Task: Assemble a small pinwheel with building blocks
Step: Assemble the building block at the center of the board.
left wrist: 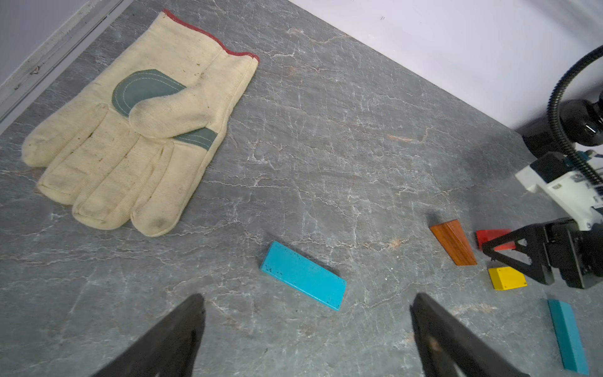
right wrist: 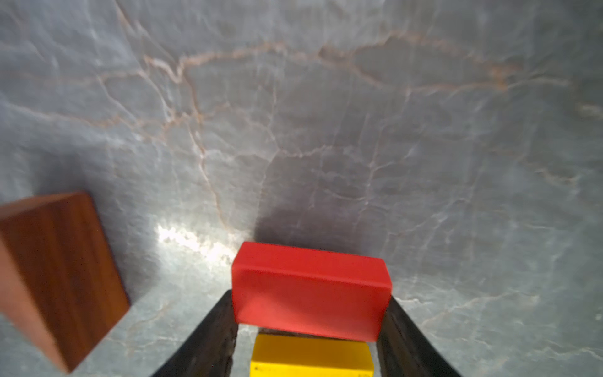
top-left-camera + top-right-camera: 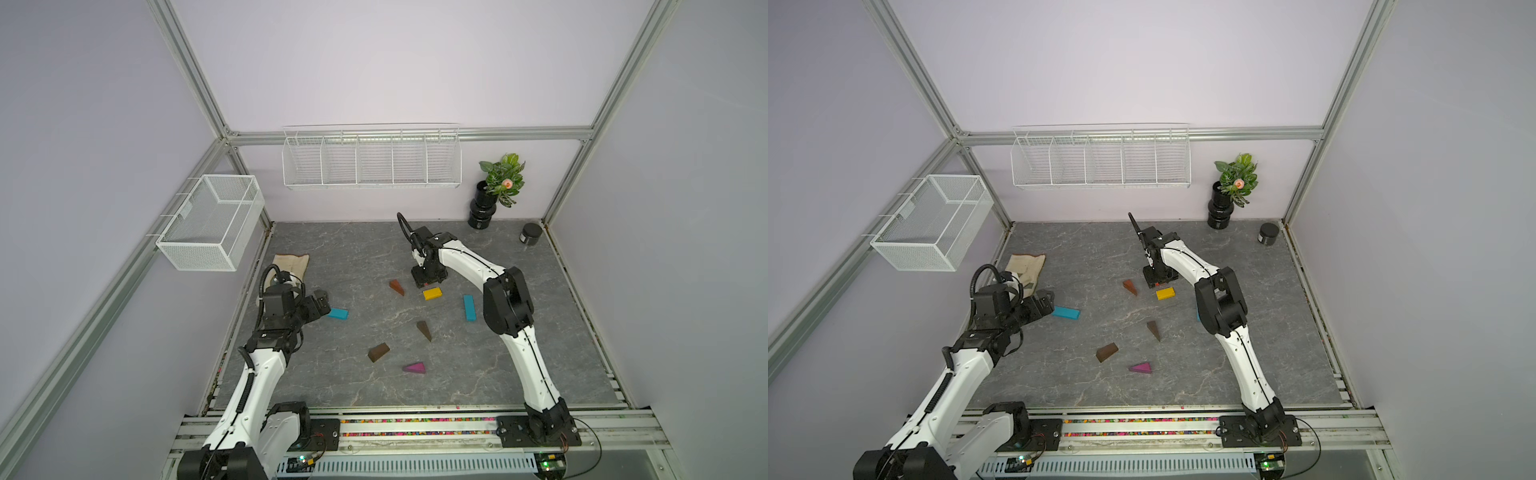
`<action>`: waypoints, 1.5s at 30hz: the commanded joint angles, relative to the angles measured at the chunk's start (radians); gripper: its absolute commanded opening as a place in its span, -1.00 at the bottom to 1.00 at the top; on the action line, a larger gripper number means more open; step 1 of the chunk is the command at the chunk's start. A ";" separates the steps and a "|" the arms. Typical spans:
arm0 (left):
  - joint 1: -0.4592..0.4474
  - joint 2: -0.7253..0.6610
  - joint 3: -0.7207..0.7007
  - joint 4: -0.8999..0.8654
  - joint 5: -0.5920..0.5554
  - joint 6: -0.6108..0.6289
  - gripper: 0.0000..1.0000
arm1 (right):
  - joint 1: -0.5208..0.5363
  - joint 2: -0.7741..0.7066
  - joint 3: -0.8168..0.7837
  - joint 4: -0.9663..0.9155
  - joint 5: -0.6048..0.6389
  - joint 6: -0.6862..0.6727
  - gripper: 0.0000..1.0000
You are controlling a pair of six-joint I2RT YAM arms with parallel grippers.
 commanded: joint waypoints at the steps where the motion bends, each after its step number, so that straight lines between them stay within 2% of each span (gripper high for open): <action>1: -0.003 0.007 0.005 0.016 0.015 -0.004 0.99 | -0.006 -0.004 -0.024 -0.032 -0.030 -0.025 0.18; 6: -0.004 0.011 0.005 0.016 0.020 -0.004 0.99 | -0.016 -0.028 -0.060 -0.025 -0.037 -0.034 0.32; 11: -0.004 0.016 0.006 0.018 0.025 -0.006 0.99 | -0.027 -0.037 -0.043 -0.028 -0.039 -0.039 0.64; 15: -0.005 0.019 0.007 0.019 0.024 -0.006 0.99 | -0.031 -0.009 0.011 -0.051 -0.047 -0.044 0.71; 20: -0.003 0.019 0.007 0.018 0.020 -0.003 0.99 | -0.031 0.032 0.072 -0.067 -0.061 -0.039 0.70; 27: -0.003 0.014 0.009 0.013 0.006 -0.002 0.99 | -0.031 0.078 0.118 -0.084 -0.056 -0.034 0.54; 33: -0.004 0.016 0.010 0.011 0.008 -0.002 0.99 | -0.031 0.067 0.098 -0.083 -0.037 -0.037 0.30; 45: -0.005 0.017 0.010 0.014 0.012 -0.006 0.99 | -0.031 0.013 0.021 -0.054 -0.041 -0.020 0.22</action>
